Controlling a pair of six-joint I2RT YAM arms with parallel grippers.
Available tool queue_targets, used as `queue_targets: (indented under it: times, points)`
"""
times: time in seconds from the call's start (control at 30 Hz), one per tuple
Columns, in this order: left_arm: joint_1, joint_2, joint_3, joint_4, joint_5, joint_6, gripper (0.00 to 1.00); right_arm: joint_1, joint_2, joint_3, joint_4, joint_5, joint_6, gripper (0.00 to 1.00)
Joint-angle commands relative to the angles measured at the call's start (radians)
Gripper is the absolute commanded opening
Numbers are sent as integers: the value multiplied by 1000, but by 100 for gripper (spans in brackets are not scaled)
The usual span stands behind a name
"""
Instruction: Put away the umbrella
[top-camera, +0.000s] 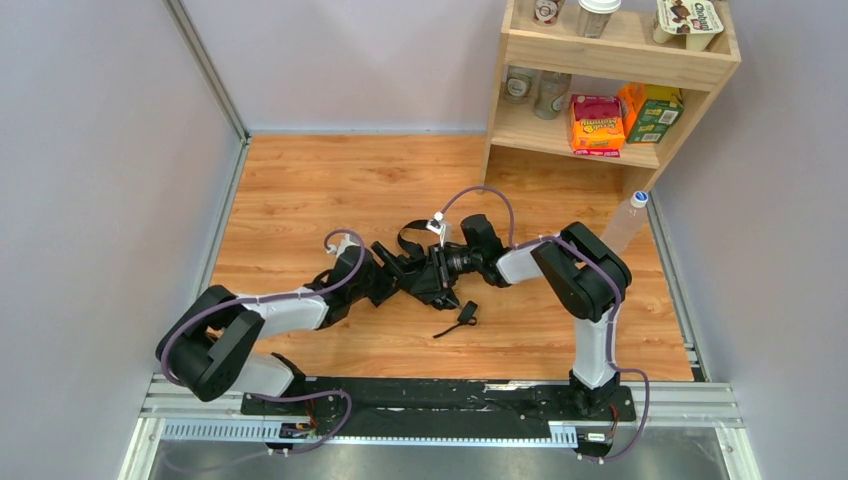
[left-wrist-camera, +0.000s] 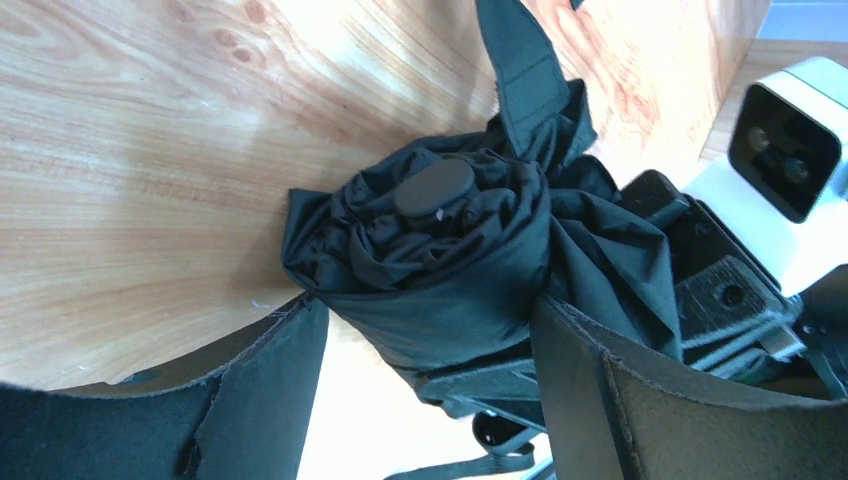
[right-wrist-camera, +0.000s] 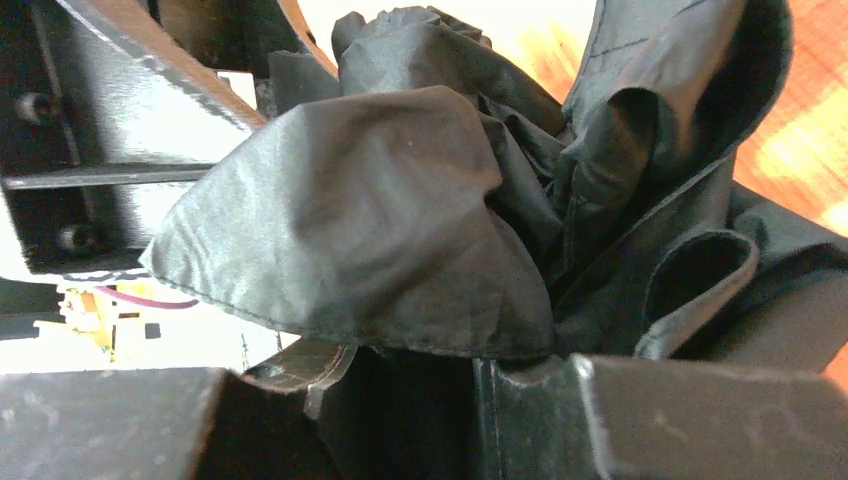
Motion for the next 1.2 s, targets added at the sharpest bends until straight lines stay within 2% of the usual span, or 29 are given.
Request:
queue_targets:
  times: [0.0, 0.2, 0.43, 0.53, 0.63, 0.73, 0.9, 1.0, 1.03, 1.17]
  points:
    - [-1, 74, 50, -29, -81, -27, 80, 18, 90, -54, -257, 17, -17, 0]
    - [-12, 193, 133, -238, -90, -67, 80, 20, 84, -34, -273, -6, -32, 0]
    - [-30, 259, 141, -350, -128, -77, 78, 46, 84, -6, -324, 14, -63, 0]
    - [-30, 218, 59, -202, -70, -77, 79, 43, 73, -19, -307, 64, -41, 0]
    - [-32, 99, -81, -21, -41, -133, 79, 41, 61, -65, -209, 92, 15, 0]
    - [-32, 7, -115, -10, -38, -202, 79, 41, 69, -88, -114, 92, 72, 0]
    - [-32, 28, -68, 4, -21, -251, 80, 40, 67, -86, -68, 61, 115, 0]
    - [-32, 51, -48, -56, -12, -308, 80, 35, 66, -85, -25, 58, 164, 0]
    - [-35, 52, -37, -146, -7, -342, 80, 33, 67, -89, -5, 60, 190, 0]
    - [-47, 74, 8, -287, -18, -409, 80, 46, 70, -91, 87, 34, 244, 0]
